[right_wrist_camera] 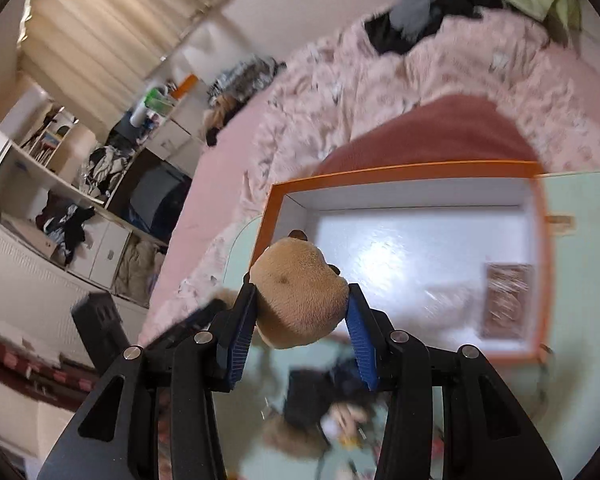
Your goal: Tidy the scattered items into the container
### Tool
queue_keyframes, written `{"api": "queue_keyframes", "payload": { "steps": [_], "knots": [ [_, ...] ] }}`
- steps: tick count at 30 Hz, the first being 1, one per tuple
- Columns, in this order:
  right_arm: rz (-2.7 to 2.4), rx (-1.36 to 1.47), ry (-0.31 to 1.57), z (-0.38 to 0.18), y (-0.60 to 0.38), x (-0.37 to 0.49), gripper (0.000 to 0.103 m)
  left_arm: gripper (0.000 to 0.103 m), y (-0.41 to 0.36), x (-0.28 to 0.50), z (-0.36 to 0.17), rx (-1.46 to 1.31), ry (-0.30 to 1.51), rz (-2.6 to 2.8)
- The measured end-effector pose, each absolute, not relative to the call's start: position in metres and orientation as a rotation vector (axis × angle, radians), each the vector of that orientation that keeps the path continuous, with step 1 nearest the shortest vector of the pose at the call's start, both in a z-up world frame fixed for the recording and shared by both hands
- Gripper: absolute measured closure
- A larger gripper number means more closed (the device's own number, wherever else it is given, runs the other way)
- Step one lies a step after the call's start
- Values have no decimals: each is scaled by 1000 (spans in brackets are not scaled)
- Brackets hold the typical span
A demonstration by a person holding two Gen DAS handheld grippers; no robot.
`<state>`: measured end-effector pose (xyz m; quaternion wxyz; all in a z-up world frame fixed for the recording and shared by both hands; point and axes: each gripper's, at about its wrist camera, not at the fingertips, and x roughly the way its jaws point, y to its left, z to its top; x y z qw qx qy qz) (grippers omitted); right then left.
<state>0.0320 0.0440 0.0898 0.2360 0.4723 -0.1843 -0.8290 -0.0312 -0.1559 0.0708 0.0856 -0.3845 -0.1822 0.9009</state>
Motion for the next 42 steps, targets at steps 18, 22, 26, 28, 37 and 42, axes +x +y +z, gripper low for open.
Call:
{"api": "queue_keyframes", "payload": {
  "steps": [18, 22, 26, 28, 37, 42],
  "knots": [
    [-2558, 1293, -533, 13, 87, 102, 35, 51, -94, -32, 63, -1171, -426, 2640],
    [-2696, 1236, -484, 17, 92, 119, 35, 46, -78, -35, 99, -1106, -296, 2751],
    [-2691, 1222, -489, 2, 85, 129, 35, 44, -43, -68, 115, -1186, -236, 2606],
    [-2694, 1213, -483, 1, 87, 136, 35, 44, -21, -92, 115, -1253, -191, 2544],
    [-2652, 1193, -528, -4, 87, 140, 35, 59, 53, -171, 85, -1555, -50, 2296],
    [-2632, 1204, -561, -8, 92, 141, 35, 66, 70, -185, 58, -1673, 2, 2223]
  ]
}}
